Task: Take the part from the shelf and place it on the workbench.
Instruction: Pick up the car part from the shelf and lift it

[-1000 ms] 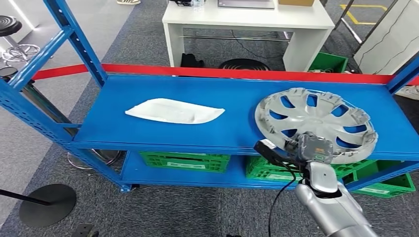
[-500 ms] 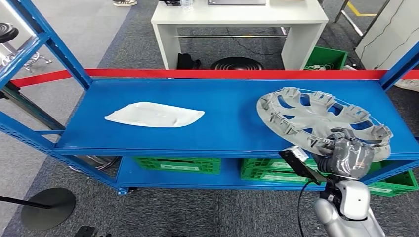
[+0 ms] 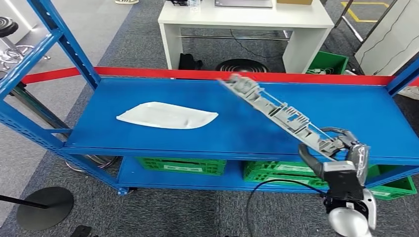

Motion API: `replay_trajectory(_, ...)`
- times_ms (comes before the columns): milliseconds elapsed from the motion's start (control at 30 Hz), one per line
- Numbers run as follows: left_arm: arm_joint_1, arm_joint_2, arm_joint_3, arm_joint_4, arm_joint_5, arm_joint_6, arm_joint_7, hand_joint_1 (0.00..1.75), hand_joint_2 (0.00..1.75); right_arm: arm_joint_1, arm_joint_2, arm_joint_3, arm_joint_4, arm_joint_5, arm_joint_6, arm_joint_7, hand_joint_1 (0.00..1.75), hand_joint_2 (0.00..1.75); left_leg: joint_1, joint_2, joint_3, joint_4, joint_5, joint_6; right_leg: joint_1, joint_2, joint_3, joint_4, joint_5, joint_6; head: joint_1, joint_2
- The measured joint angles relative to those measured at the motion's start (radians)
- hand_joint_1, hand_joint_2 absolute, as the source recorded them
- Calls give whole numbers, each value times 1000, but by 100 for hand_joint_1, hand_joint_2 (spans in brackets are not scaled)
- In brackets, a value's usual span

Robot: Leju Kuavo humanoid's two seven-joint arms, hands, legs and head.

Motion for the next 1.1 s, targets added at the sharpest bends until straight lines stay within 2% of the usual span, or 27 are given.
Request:
replay_trajectory(33, 0, 0, 0, 0, -5, -1, 0, 0, 175, 4, 1, 1, -14, -69, 55, -31, 175, 175, 1, -1, 3, 1, -3, -4, -2, 0, 31, -64, 32, 1, 0, 0)
replay_trajectory(67, 0, 3, 1, 0, -10, -2, -2, 0, 175, 6, 2, 3, -28, -139, 112, -61, 175, 175, 0, -2, 5, 2, -6, -10, -3, 0, 63, -125, 53, 2, 1, 0)
replay_trajectory(100, -1, 6, 1, 0, -14, -7, -6, 0, 175, 9, 3, 7, -42, -206, 173, -86, 175, 175, -2, -3, 5, 4, -8, -17, -3, 2, 85, -167, 64, -1, 2, 0)
replay_trajectory(133, -1, 10, 1, 0, -18, -14, -12, 0, 175, 12, 3, 11, -57, -272, 237, -110, 175, 175, -4, -4, 4, 5, -9, -22, -2, 3, 96, -189, 65, -7, 0, 0)
replay_trajectory(200, -1, 15, 2, 0, -23, -32, -28, 0, 175, 20, 4, 20, -89, -390, 365, -149, 175, 175, -4, -5, 3, 3, -7, -31, 1, 5, 94, -191, 61, -26, -4, 0)
replay_trajectory(267, -2, 18, 1, 0, -27, -46, -41, 0, 175, 27, 4, 26, -122, -475, 477, -173, 175, 175, -2, -3, -1, 14, -21, -37, 2, 4, 95, -192, 61, -42, -6, 0)
replay_trajectory(300, -3, 19, 1, 0, -29, -51, -45, 0, 175, 29, 4, 29, -139, -511, 529, -180, 175, 175, -3, -2, -15, 44, -42, -39, 1, 4, 96, -193, 61, -49, -8, 0)
replay_trajectory(333, -4, 20, 1, 0, -31, -54, -48, 0, 175, 31, 5, 33, -156, -546, 579, -185, 175, 175, -4, 0, -40, 97, -73, -40, 2, 3, 97, -193, 61, -54, -10, 0)
replay_trajectory(400, -6, 23, 1, 0, -35, -58, -51, 0, 175, 37, 9, 40, -189, -611, 669, -189, 175, 175, -6, 1, -107, 233, -130, -39, 6, 2, 97, -193, 59, -60, -12, 0)
replay_trajectory(433, -5, 25, 1, 0, -37, -59, -51, 0, 175, 41, 12, 45, -204, -636, 705, -189, 175, 175, -7, 1, -132, 279, -139, -37, 8, 2, 98, -193, 59, -62, -12, 0)
replay_trajectory(467, -5, 25, 1, 0, -39, -60, -51, 0, 175, 43, 16, 51, -219, -654, 734, -187, 175, 175, -8, 1, -139, 289, -128, -35, 9, 2, 99, -193, 58, -62, -12, 0)
replay_trajectory(500, -5, 26, 2, 0, -40, -60, -51, 0, 175, 45, 18, 58, -233, -665, 755, -184, 175, 175, -8, 1, -128, 262, -101, -32, 10, 3, 101, -193, 58, -62, -12, 0)
replay_trajectory(567, -7, 29, 2, 0, -42, -59, -50, 0, 175, 46, 21, 76, -257, -673, 788, -173, 175, 175, -11, 1, -66, 138, -32, -22, 12, 4, 106, -192, 58, -61, -14, 0)
replay_trajectory(633, -11, 31, 2, 0, -44, -59, -48, 0, 175, 46, 21, 97, -274, -669, 812, -160, 175, 175, -14, 1, -18, 37, 0, -16, 16, 5, 105, -190, 60, -54, -14, 0)
replay_trajectory(667, -13, 32, 2, 0, -44, -59, -46, 0, 175, 46, 20, 109, -278, -661, 820, -153, 175, 175, -15, 0, -11, 18, 2, -15, 17, 6, 104, -190, 62, -48, -14, 0)
replay_trajectory(733, -13, 32, 3, 0, -45, -57, -45, 0, 175, 47, 14, 132, -281, -636, 830, -141, 175, 175, -15, -1, -12, 12, 7, -8, 15, 5, 102, -194, 65, -36, -14, 0)
replay_trajectory(767, -12, 32, 4, 1, -46, -57, -45, 0, 175, 47, 7, 144, -281, -622, 833, -135, 175, 175, -13, 0, -13, 9, 11, -3, 14, 4, 99, -187, 55, -30, -14, 0)
replay_trajectory(800, -12, 32, 5, 1, -47, -56, -44, 0, 175, 48, -2, 156, -280, -608, 834, -131, 175, 175, -12, 1, -14, 7, 15, 2, 13, 4, 91, -165, 34, -24, -11, 0)
replay_trajectory(867, -13, 32, 7, 1, -48, -56, -43, 0, 175, 49, -21, 178, -276, -584, 833, -126, 175, 175, -10, 2, -21, 5, 22, 9, 11, 2, 56, -63, -40, -14, -7, 0)
replay_trajectory(933, -13, 33, 7, 1, -48, -56, -43, 0, 175, 50, -32, 189, -272, -571, 831, -125, 175, 175, -11, 3, -26, 6, 26, 12, 10, 2, 25, 23, -90, -9, -7, 0)
replay_trajectory(967, -13, 33, 7, 1, -48, -56, -43, 0, 175, 50, -34, 191, -272, -569, 830, -125, 175, 175, -11, 3, -27, 6, 27, 12, 10, 2, 20, 37, -97, -9, -7, 0)
replay_trajectory(1100, -13, 33, 7, 1, -48, -56, -43, 0, 175, 50, -34, 191, -272, -569, 830, -125, 175, 175, -11, 3, -27, 6, 27, 12, 10, 2, 20, 38, -98, -9, -7, 0)
